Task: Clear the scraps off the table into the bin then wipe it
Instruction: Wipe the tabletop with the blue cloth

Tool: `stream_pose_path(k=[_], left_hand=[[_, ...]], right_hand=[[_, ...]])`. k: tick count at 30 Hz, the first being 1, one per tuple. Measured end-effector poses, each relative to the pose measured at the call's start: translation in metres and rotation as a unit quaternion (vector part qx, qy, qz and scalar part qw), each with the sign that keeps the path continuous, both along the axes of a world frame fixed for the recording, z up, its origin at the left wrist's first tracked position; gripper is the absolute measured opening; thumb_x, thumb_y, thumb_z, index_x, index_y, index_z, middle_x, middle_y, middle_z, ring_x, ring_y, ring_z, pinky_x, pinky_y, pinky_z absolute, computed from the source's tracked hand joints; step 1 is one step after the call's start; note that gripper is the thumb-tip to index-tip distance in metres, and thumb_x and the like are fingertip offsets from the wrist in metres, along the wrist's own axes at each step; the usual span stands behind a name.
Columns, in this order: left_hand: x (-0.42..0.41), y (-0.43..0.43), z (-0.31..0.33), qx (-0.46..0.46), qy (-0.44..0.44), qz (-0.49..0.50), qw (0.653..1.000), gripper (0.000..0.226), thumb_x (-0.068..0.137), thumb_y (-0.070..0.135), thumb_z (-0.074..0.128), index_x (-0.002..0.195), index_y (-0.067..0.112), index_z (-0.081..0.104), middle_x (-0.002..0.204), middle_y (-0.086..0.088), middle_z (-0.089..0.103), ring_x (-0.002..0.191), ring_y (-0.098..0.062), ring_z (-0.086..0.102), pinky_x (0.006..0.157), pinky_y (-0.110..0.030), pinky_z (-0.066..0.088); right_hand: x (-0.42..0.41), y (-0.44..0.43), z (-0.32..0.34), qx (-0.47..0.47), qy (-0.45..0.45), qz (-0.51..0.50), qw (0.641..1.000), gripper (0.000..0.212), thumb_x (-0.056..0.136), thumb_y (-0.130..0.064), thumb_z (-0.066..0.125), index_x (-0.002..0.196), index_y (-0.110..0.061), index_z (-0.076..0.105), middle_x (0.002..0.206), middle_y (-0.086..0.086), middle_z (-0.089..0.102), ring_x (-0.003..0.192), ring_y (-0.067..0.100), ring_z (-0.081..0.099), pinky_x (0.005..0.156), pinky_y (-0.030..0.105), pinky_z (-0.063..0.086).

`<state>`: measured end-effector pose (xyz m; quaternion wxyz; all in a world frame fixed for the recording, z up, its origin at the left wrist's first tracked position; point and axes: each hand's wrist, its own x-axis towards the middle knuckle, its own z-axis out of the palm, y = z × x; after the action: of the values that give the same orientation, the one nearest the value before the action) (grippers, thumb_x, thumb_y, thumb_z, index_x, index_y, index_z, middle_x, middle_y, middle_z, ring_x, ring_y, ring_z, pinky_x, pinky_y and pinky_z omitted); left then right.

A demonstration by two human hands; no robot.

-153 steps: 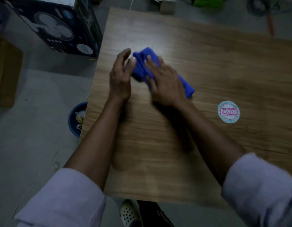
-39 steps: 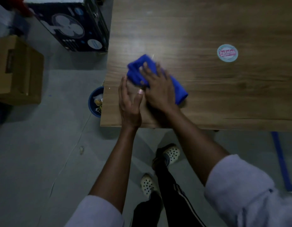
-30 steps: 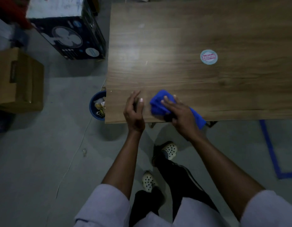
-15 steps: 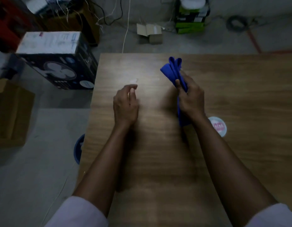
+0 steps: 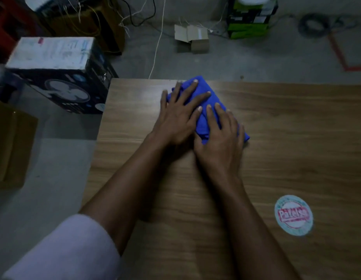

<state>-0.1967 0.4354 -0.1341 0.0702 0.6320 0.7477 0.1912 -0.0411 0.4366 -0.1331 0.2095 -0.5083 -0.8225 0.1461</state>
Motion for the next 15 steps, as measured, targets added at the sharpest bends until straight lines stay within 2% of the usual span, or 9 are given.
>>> stream_pose_path(k=[3, 5, 8, 10, 12, 14, 15], left_hand=[[-0.001, 0.032, -0.005, 0.017, 0.012, -0.096, 0.995, 0.056, 0.105, 0.039, 0.027, 0.154, 0.017, 0.043, 0.165, -0.009, 0.03, 0.156, -0.032, 0.016, 0.126, -0.049, 0.015], [0.002, 0.049, -0.001, 0.01, 0.035, -0.127, 0.991, 0.054, 0.106, 0.037, 0.029, 0.154, 0.016, 0.044, 0.163, -0.01, 0.035, 0.154, -0.03, 0.024, 0.126, -0.045, 0.018], [-0.004, 0.045, 0.001, 0.006, 0.061, -0.093, 0.994, 0.053, 0.104, 0.033, 0.032, 0.151, 0.014, 0.048, 0.152, -0.016, 0.047, 0.14, -0.036, 0.043, 0.115, -0.048, 0.034], [-0.01, 0.021, 0.003, 0.012, 0.085, -0.037, 0.996, 0.051, 0.102, 0.028, 0.04, 0.146, 0.006, 0.052, 0.141, -0.021, 0.054, 0.125, -0.042, 0.05, 0.105, -0.051, 0.043], [-0.013, -0.011, 0.009, 0.043, 0.107, 0.017, 0.993, 0.042, 0.098, 0.022, 0.047, 0.129, -0.002, 0.062, 0.12, -0.026, 0.06, 0.103, -0.045, 0.055, 0.088, -0.054, 0.049], [-0.007, -0.038, 0.02, 0.089, 0.099, 0.058, 0.989, 0.027, 0.096, 0.016, 0.051, 0.104, -0.003, 0.067, 0.1, -0.025, 0.06, 0.088, -0.042, 0.054, 0.076, -0.054, 0.049], [-0.003, -0.046, 0.029, 0.116, 0.094, 0.069, 0.986, 0.023, 0.097, 0.015, 0.052, 0.099, -0.002, 0.067, 0.096, -0.024, 0.06, 0.087, -0.041, 0.054, 0.075, -0.053, 0.048]], right_hand=[[-0.001, 0.017, -0.006, 0.042, 0.046, -0.056, 0.996, 0.062, 0.084, -0.032, 0.053, 0.145, -0.017, 0.054, 0.154, 0.01, 0.046, 0.143, 0.034, 0.04, 0.119, 0.059, 0.023], [-0.008, 0.029, -0.005, 0.025, 0.03, -0.1, 0.994, 0.063, 0.089, -0.028, 0.057, 0.15, -0.017, 0.047, 0.159, 0.011, 0.039, 0.149, 0.036, 0.031, 0.121, 0.059, 0.014], [-0.028, 0.041, -0.009, -0.024, -0.005, -0.094, 0.995, 0.068, 0.091, -0.026, 0.056, 0.156, -0.018, 0.036, 0.164, 0.009, 0.028, 0.154, 0.035, 0.016, 0.122, 0.055, 0.0], [-0.036, 0.048, -0.005, -0.041, -0.007, -0.023, 0.999, 0.073, 0.084, -0.016, 0.059, 0.155, -0.019, 0.039, 0.164, 0.007, 0.029, 0.154, 0.032, 0.017, 0.123, 0.047, -0.002], [-0.034, 0.054, 0.007, -0.099, 0.009, 0.108, 0.989, 0.076, 0.079, -0.003, 0.061, 0.151, -0.021, 0.045, 0.162, 0.005, 0.034, 0.153, 0.028, 0.022, 0.123, 0.038, 0.002], [-0.022, 0.062, 0.026, -0.153, 0.059, 0.23, 0.959, 0.072, 0.074, 0.005, 0.06, 0.142, -0.018, 0.057, 0.153, 0.006, 0.048, 0.146, 0.026, 0.039, 0.122, 0.033, 0.02], [-0.018, 0.065, 0.037, -0.151, 0.091, 0.255, 0.951, 0.069, 0.072, 0.004, 0.057, 0.138, -0.016, 0.062, 0.147, 0.007, 0.054, 0.14, 0.024, 0.048, 0.119, 0.031, 0.03]])
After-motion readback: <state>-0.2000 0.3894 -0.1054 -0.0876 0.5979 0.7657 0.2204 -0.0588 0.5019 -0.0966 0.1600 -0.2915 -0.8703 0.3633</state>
